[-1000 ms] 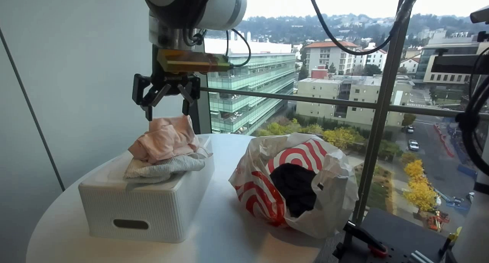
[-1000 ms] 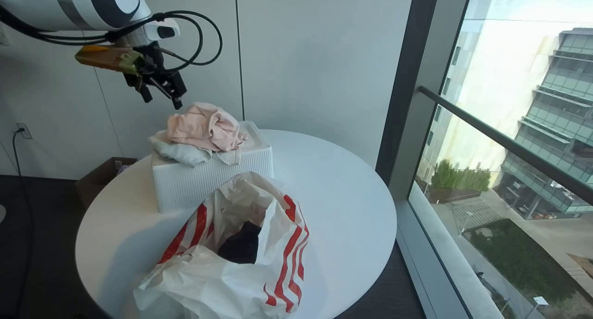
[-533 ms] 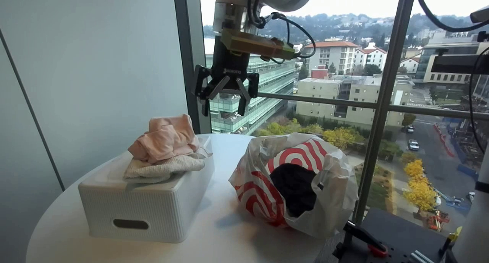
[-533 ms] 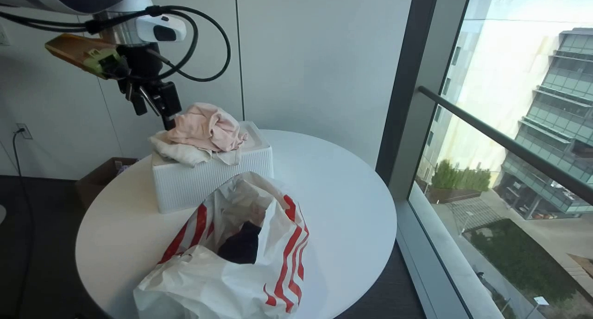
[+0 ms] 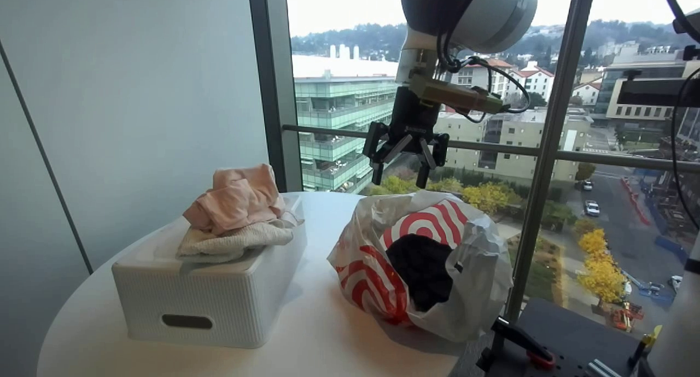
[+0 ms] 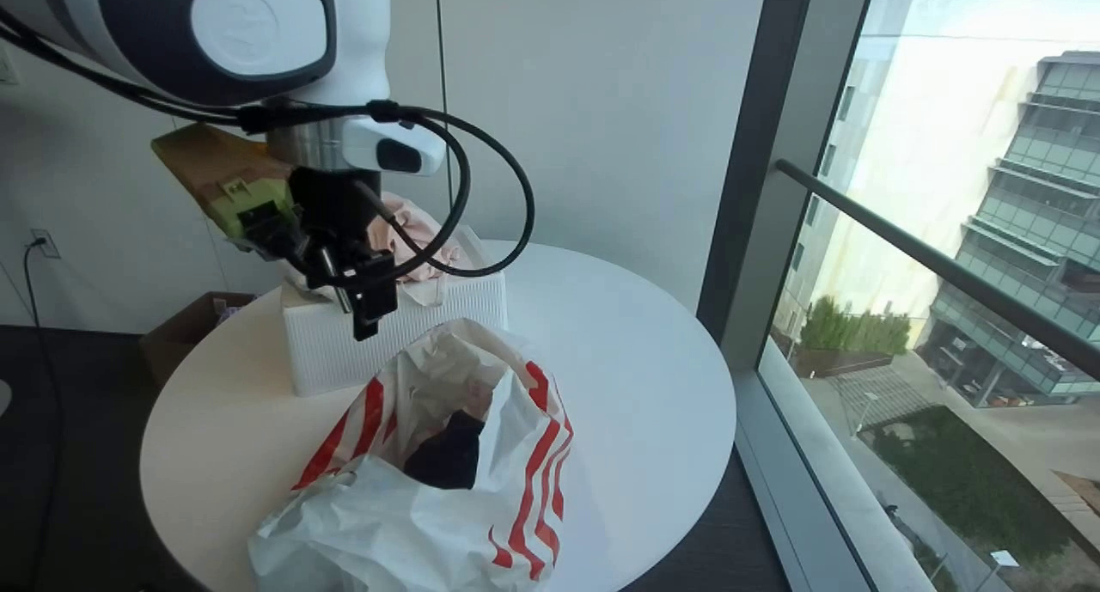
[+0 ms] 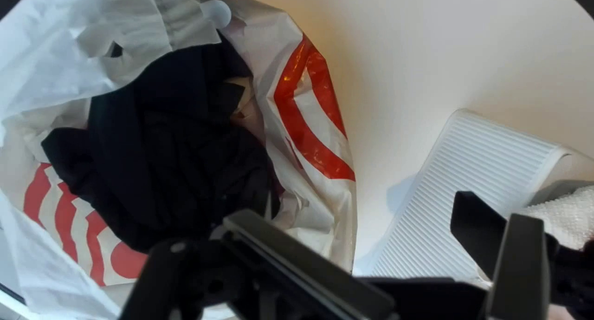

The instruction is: Remove the white towel and the peach and blue shirts from the plastic and put them on the basket

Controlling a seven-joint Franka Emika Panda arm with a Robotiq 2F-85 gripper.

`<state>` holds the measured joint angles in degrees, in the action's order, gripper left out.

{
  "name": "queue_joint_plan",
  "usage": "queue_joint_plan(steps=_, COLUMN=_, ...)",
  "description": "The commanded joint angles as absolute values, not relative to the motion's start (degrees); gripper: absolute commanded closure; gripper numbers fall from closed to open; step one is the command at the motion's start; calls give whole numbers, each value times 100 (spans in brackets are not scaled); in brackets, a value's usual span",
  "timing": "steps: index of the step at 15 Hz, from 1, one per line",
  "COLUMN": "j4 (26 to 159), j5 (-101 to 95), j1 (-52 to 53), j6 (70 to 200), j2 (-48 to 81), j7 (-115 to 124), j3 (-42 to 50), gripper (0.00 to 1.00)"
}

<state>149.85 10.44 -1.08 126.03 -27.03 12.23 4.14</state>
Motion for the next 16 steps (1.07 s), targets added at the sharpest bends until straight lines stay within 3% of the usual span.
queue_joint_plan(steps=1, j4=14806, j5=1351, j1=-288, j6=13271, j2=-1909, j7=600, j3=759, gripper=0)
queue_joint_plan(steps=10, j4=13844, j5=2663, j1=-556, j6=13685, j2=49, j7=-104, j3=1197, gripper=0)
queue_joint_plan(steps=16, j4=13980, j5=3150, j1=-1018, j6=13144, j2=-135, j7=-1024, j3=1255, gripper=0)
